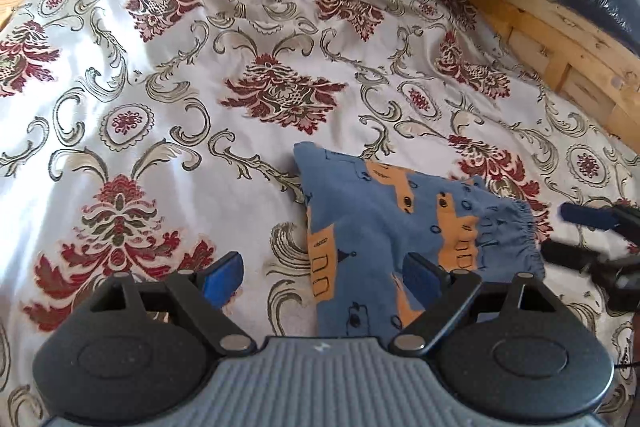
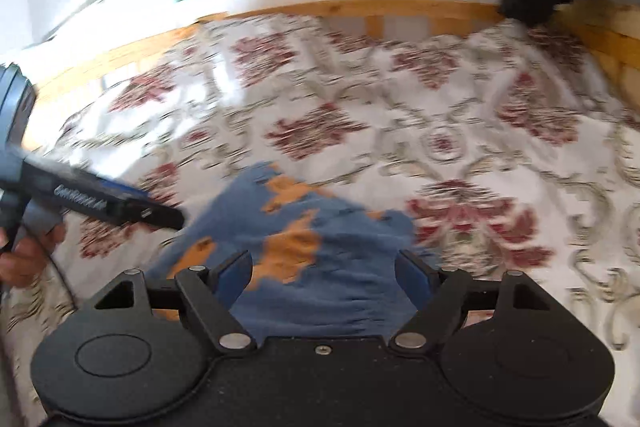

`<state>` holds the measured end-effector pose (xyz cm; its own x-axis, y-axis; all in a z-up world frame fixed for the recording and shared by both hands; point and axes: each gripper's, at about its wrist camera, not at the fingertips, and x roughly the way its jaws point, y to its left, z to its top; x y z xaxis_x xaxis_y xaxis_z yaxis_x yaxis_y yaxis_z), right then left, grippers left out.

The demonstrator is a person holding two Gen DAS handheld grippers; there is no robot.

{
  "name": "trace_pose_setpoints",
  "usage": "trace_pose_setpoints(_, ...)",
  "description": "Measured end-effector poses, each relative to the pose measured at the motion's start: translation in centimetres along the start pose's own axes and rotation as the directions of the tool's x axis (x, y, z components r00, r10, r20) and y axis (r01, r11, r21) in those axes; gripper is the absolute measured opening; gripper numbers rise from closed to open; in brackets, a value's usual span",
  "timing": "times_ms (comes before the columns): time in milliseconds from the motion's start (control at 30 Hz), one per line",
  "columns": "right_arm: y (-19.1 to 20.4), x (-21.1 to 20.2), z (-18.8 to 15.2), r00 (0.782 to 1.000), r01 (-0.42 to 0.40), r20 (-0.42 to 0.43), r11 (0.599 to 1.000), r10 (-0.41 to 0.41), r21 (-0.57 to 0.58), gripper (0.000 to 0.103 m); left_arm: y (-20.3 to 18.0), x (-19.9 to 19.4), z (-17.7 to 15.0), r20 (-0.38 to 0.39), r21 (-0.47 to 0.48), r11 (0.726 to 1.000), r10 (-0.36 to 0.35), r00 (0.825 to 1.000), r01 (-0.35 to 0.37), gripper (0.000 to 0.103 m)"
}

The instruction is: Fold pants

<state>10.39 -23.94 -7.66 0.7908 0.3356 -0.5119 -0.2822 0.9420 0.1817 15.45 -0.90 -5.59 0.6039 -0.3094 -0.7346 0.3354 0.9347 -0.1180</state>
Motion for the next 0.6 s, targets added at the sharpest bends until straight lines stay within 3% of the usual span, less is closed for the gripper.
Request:
trace_pose_setpoints(200, 0.6, 1.9, -1.7, 0.982, -0.036, -0.186, 0.999, 0.036, 0.007, 0.08, -0.7, 0.1, -0.8, -0.034, 0.043, 0.998, 0.056, 0.998, -0.055, 0.091)
trace_pose_setpoints(300, 0.5, 1.5, -1.7, 0.98, -0.044, -0.196, 0.999, 0.046, 0.013, 0.081, -1.0, 1.0, -1.5, -0.092, 0.084, 0.993, 0.093, 0.991, -0.085, 0.094)
trace_pose_setpoints(433, 0.0, 0.3, -1.4, 0.985, -0.054, -0.163, 0.998, 0.058, 0.029, 0.086, -0.7, 1.3, -2.0, -0.134, 0.074, 0.993, 0.104, 0.986, -0.095, 0.097)
trace_pose_setpoints(600, -1.2, -1.1, -0.2, 0.996, -0.086, -0.02, 0.993, 0.088, 0.081, 0.09, -0.2, 0.7, -1.7, -0.135, 0.059, 0.993, 0.113, 0.984, -0.106, 0.098)
